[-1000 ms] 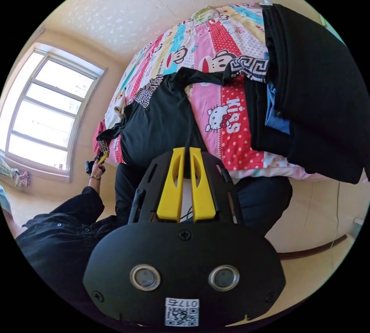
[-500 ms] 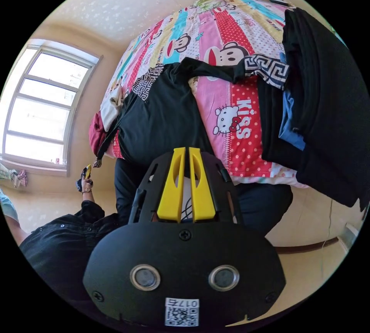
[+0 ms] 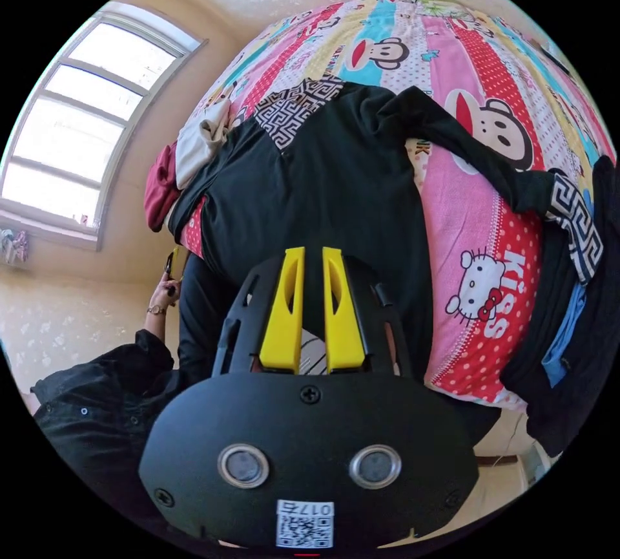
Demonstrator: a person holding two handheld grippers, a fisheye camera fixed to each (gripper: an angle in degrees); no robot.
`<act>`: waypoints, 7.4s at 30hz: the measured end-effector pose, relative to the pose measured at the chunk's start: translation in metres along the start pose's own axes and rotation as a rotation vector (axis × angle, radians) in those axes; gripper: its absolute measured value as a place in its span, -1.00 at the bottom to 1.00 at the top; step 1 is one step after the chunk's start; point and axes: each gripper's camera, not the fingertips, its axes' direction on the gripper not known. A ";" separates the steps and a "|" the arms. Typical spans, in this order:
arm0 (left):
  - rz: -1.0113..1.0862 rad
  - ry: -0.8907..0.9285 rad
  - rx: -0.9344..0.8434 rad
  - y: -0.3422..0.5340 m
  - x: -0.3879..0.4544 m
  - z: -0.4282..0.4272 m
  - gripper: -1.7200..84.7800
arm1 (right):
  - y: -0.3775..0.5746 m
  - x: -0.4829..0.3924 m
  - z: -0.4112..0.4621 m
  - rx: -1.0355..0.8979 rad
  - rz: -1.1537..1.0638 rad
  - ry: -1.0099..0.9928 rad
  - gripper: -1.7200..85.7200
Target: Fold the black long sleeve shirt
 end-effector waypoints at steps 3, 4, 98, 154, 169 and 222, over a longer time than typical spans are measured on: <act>-0.008 0.074 0.086 -0.002 -0.002 0.005 -0.75 | -0.001 0.004 0.006 0.134 0.013 -0.012 -0.86; -0.016 0.090 0.108 -0.003 -0.004 0.004 -0.79 | 0.002 0.006 0.007 0.202 0.011 -0.005 -0.87; 1.136 -0.898 -0.557 0.255 -0.321 0.448 -0.96 | -0.141 -0.225 0.020 0.706 -0.180 -0.027 -0.84; 0.929 -0.291 -0.924 0.319 -0.032 0.241 -0.89 | 0.138 0.088 -0.188 0.595 -0.125 -0.751 -0.91; 0.689 -0.415 -0.961 0.343 -0.077 0.192 -0.90 | 0.241 0.093 -0.197 0.525 0.058 -0.713 -0.91; 1.081 -0.726 -1.358 0.559 -0.433 0.632 -0.78 | 0.090 0.043 0.018 0.353 0.238 -0.348 -0.95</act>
